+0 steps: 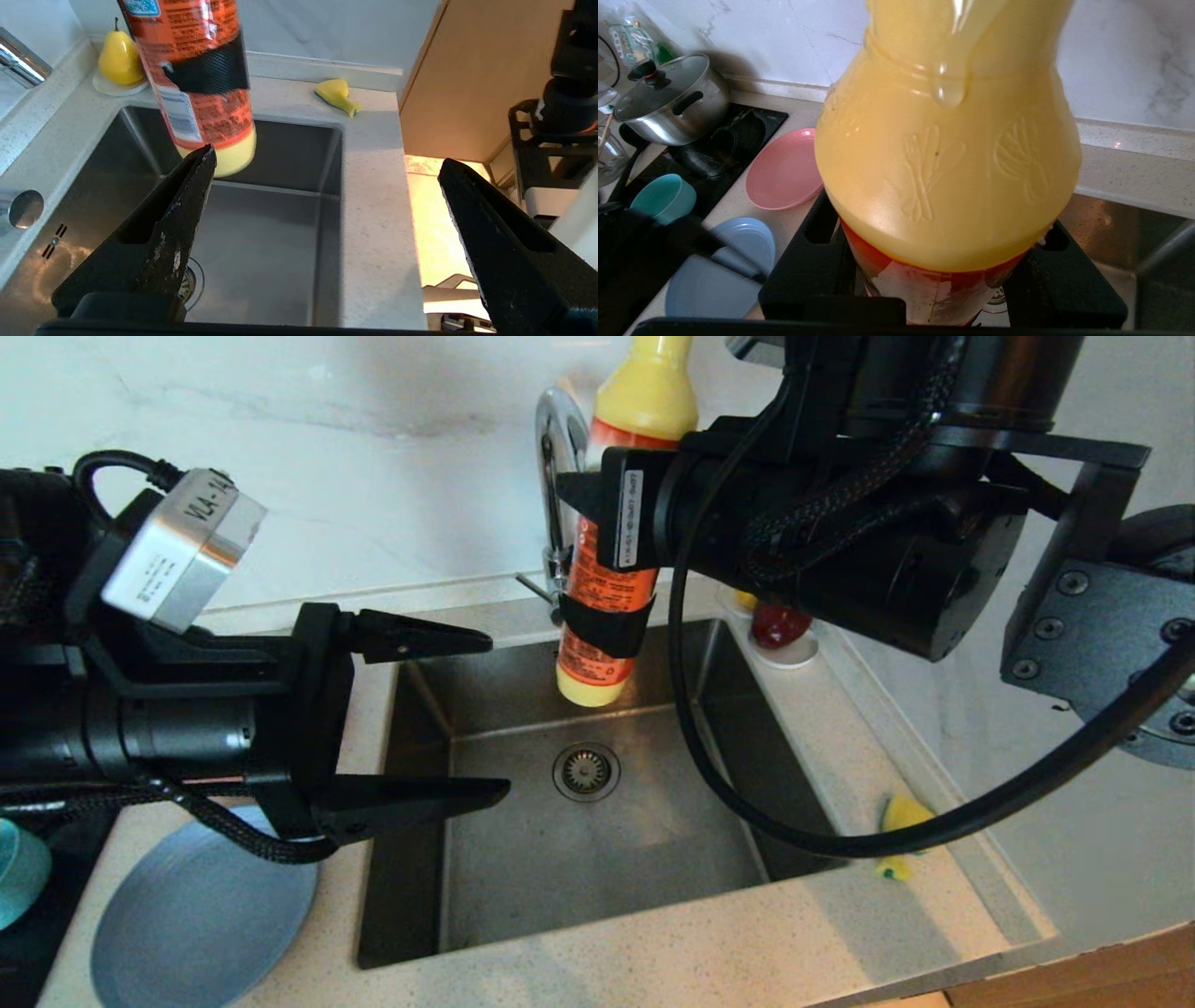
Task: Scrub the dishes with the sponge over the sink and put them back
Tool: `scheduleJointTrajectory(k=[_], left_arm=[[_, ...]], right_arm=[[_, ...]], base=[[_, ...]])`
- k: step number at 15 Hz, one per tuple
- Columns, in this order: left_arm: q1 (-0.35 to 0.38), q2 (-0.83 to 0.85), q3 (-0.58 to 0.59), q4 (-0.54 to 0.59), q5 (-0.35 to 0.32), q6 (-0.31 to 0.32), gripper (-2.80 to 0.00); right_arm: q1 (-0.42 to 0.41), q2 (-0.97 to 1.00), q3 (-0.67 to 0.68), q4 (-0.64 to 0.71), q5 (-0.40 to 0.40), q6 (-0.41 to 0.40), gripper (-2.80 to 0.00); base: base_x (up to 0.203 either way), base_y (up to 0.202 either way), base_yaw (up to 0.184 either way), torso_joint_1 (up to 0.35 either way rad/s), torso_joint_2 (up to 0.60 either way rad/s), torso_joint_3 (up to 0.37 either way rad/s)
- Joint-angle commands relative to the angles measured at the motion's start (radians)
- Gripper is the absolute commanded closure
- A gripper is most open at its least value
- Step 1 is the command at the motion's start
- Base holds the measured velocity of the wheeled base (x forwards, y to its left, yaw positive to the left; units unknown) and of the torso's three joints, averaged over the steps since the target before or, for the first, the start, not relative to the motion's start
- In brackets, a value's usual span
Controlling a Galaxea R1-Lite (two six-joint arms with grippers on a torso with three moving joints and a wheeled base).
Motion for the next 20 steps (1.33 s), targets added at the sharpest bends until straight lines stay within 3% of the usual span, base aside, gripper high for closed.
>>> scheduleJointTrajectory(k=[1, 13, 17, 20], left_arm=[[-0.006, 0.045, -0.031, -0.002, -0.006, 0.003, -2.80], [-0.093, 0.183, -0.197, 0.002, -0.003, -0.002, -2.80], [-0.124, 0.244, -0.272, 0.006, 0.028, -0.003, -2.80], [-0.125, 0.215, -0.261, 0.001, 0.023, -0.040, -2.80]], right_arm=[[0.015, 0.003, -0.003, 0.000, 0.004, 0.011, 0.00], [0.030, 0.003, 0.001, 0.000, 0.005, 0.026, 0.00], [0.034, 0.002, -0.001, 0.017, 0.010, 0.029, 0.00], [0.034, -0.003, -0.001, 0.018, 0.010, 0.029, 0.00]], base=[[0.000, 0.000, 0.000, 0.000, 0.00, 0.000], [0.000, 0.000, 0.000, 0.000, 0.00, 0.000], [0.000, 0.000, 0.000, 0.000, 0.00, 0.000], [0.000, 0.000, 0.000, 0.000, 0.00, 0.000]])
